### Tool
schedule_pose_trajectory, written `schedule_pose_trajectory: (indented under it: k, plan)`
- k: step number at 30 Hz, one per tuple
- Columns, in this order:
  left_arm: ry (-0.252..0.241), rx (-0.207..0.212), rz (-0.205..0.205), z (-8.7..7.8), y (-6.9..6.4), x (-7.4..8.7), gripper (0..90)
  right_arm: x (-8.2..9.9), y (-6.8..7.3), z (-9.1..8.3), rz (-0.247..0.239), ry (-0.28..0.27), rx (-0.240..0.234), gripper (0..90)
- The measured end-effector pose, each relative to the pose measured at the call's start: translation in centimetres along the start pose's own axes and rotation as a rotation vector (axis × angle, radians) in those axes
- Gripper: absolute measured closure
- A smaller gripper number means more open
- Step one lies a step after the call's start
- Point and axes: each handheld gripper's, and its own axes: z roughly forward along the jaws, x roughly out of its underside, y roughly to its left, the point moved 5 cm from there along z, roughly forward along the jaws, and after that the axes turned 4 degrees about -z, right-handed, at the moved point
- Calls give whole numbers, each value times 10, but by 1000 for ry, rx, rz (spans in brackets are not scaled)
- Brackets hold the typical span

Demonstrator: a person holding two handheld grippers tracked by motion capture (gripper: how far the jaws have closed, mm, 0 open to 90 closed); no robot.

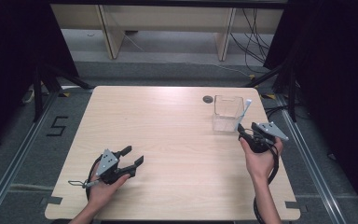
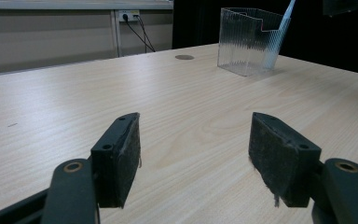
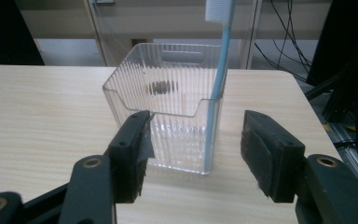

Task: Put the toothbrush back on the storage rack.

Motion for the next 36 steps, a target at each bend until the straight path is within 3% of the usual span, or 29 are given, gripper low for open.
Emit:
schedule_pose_trajectory:
  k: [4,5,9,13,14,17,20,21,23,24,28,30,31,36]
  plan:
    - [0,0,0,0,0,0,335,5,5,-6,17,-10,-25,433]
    - [-1,0,0,0,0,0,335,7,4,-9,-20,0,-14,432]
    - [-1,0,0,0,0,0,335,12,9,-16,6,-1,-28,432]
    - [2,-1,-2,0,0,0,335,18,8,-20,-20,5,-25,431]
    - [1,-1,-2,0,0,0,335,21,10,-22,3,1,-41,431]
    - [1,-1,-3,0,0,0,335,27,12,-24,30,0,-32,431]
    - [1,-1,-2,0,0,0,335,32,11,-25,4,12,-19,432]
    - [0,-1,-2,0,0,0,335,36,13,-27,3,10,-44,431]
    - [1,-1,-2,0,0,0,335,39,13,-27,6,14,-44,431]
    - [1,-1,-1,0,0,0,335,42,16,-29,30,18,-39,431]
    - [1,-1,-6,0,0,0,335,55,15,-34,3,39,-44,432]
    - [0,-2,-6,0,0,0,335,58,16,-35,21,38,-50,431]
    - [1,-2,-5,0,0,0,335,60,15,-36,-4,29,-38,432]
    - [1,0,-7,0,0,0,335,72,20,-40,38,48,-60,432]
